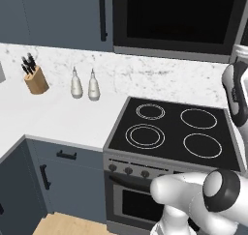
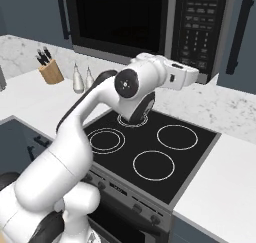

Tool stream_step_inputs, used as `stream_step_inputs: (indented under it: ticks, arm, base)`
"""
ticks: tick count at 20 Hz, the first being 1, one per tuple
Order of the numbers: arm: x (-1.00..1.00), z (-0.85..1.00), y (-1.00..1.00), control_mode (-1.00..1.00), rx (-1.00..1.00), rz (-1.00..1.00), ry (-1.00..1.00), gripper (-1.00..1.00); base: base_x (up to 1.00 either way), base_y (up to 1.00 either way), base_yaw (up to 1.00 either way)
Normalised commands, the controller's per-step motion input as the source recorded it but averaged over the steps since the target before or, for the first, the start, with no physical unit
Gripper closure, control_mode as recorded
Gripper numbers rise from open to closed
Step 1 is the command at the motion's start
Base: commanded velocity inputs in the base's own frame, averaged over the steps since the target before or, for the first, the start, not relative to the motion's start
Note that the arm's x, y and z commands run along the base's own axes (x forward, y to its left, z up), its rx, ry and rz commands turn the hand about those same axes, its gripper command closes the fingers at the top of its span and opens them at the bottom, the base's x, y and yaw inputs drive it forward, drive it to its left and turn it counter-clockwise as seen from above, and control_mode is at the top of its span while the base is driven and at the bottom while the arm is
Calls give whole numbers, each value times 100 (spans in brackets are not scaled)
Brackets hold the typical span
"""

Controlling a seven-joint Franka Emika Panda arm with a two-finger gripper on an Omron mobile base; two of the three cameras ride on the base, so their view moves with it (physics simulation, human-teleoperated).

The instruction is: Pick the garlic from the sink and place it in the bowl. Then pick the bowl and place it in the microwave. Then close the microwave door and press the start button.

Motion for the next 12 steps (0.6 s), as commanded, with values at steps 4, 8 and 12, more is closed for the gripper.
stream_step_inputs:
  ticks: [4,8,12]
  arm:
    - [36,-6,-12,-100,0,3,1,100]
    - [38,-6,-4,-100,0,2,3,100]
    - [5,0,-27,-100,0,5,0,100]
  base:
    - [0,0,0]
    - [0,0,0]
    - [0,0,0]
